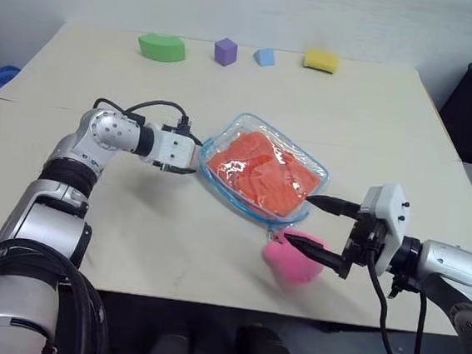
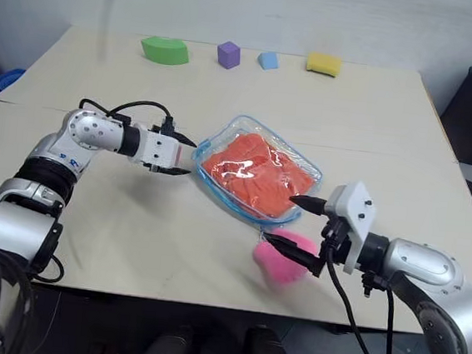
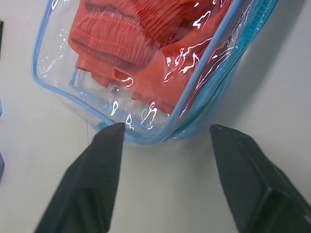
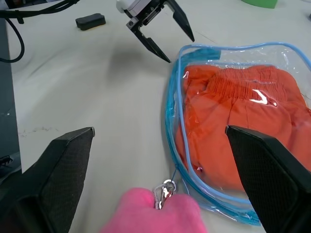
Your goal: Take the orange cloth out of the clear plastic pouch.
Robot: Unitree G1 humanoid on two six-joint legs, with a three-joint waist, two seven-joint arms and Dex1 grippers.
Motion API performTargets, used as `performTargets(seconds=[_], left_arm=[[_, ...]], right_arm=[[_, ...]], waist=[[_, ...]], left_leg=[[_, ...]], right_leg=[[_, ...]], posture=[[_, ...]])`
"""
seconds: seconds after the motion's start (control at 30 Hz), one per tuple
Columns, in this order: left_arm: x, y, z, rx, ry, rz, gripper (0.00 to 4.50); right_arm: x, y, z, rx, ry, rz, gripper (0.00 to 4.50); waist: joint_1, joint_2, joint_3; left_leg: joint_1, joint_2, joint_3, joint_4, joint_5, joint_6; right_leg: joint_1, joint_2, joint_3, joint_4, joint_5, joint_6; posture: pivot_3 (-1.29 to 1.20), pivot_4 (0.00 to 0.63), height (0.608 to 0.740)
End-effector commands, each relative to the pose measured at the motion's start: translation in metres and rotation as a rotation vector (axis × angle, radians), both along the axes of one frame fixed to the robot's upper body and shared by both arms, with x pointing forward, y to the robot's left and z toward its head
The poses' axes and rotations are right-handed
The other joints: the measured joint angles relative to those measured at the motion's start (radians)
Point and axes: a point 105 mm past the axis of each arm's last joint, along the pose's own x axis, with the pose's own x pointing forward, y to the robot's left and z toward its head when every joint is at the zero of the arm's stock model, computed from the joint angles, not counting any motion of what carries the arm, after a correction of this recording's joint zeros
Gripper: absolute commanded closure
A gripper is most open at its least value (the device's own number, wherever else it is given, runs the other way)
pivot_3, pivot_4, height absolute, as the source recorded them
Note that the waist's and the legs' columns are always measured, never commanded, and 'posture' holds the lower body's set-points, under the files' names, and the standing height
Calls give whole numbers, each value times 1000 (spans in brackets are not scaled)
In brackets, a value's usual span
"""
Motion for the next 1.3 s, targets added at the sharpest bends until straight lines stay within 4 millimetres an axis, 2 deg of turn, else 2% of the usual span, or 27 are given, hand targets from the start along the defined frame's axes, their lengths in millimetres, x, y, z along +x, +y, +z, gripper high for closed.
performTargets(seconds=[0.03, 0.2, 0.37, 0.43, 0.5, 0.63, 0.67, 0.83, 0.97, 1.07, 1.17, 1.3], left_arm=[[1, 0, 6, -8, -30, -4, 2813], [-1, 3, -5, -22, 7, 11, 4379], [-10, 13, -14, -61, 62, 61, 4379], [-20, 17, -18, -74, 98, 119, 4379], [-35, 16, -19, -99, 125, 183, 4379], [-83, 1, -26, -163, 203, 311, 4379], [-89, 1, -28, -155, 204, 339, 4379], [-96, 8, -26, -182, 190, 468, 4379], [-94, 24, -33, -162, 163, 517, 4379], [-92, 29, -38, -195, 173, 532, 4379], [-94, 28, -40, -253, 208, 539, 3846], [-97, 28, -41, -309, 235, 551, 2632]], right_arm=[[-6, 3, 10, 1, -44, 21, 0], [-6, 3, 11, -2, -41, 33, 0], [-5, 4, 12, -3, -38, 47, 0], [-5, 4, 12, -4, -37, 51, 0], [-5, 5, 11, -2, -36, 54, 0], [-5, 5, 8, -8, -27, 62, 0], [-6, 5, 7, -11, -24, 64, 0], [-5, 5, 5, -25, -21, 75, 0], [-3, 4, 3, -37, -23, 84, 0], [-2, 4, 2, -61, -24, 95, 0], [0, 2, 1, -61, -22, 92, 0], [2, -3, -1, -84, -14, 79, 0]], waist=[[0, 0, 0], [0, 0, 0], [-3, 0, 0], [-7, 0, 0], [-11, 0, 0], [-11, 0, 0], [-9, 0, 0], [1, 0, 0], [-4, 0, 0], [-3, 0, 0], [-1, 0, 0], [-1, 0, 0]], left_leg=[[0, 0, 0, 0, 0, 0], [0, 0, 0, 0, 0, 0], [0, 0, 0, 0, 0, 0], [0, 1, 0, 0, 0, -1], [0, 1, 0, 0, 2, -3], [0, 2, -1, -1, 1, -4], [0, 1, -1, 0, 1, -4], [3, 1, -1, 1, -1, 1], [3, 1, -1, 0, -1, 1], [4, 1, -1, 0, -1, 1], [4, 1, -1, 0, -1, 1], [4, 1, -1, 0, -1, 1]], right_leg=[[0, 0, 0, 0, 0, 0], [0, 0, 0, 0, 0, 0], [0, 0, 0, 1, 0, 0], [0, 0, 1, 1, 0, 0], [0, 0, 1, 5, 0, 0], [1, 0, 1, 4, 0, 0], [1, 0, 1, 4, 0, 0], [4, 0, 1, 2, 0, 0], [4, 0, 2, 1, 0, 0], [3, 1, 2, 2, 0, 0], [4, 1, 2, 2, 0, 0], [3, 0, 2, 1, 0, 0]], posture=[[0, 150, 740], [0, 150, 740], [0, 150, 740], [0, 150, 740], [0, 150, 740], [0, 150, 740], [0, 150, 740], [0, 150, 740], [0, 150, 740], [0, 150, 740], [0, 150, 740], [0, 150, 740]])
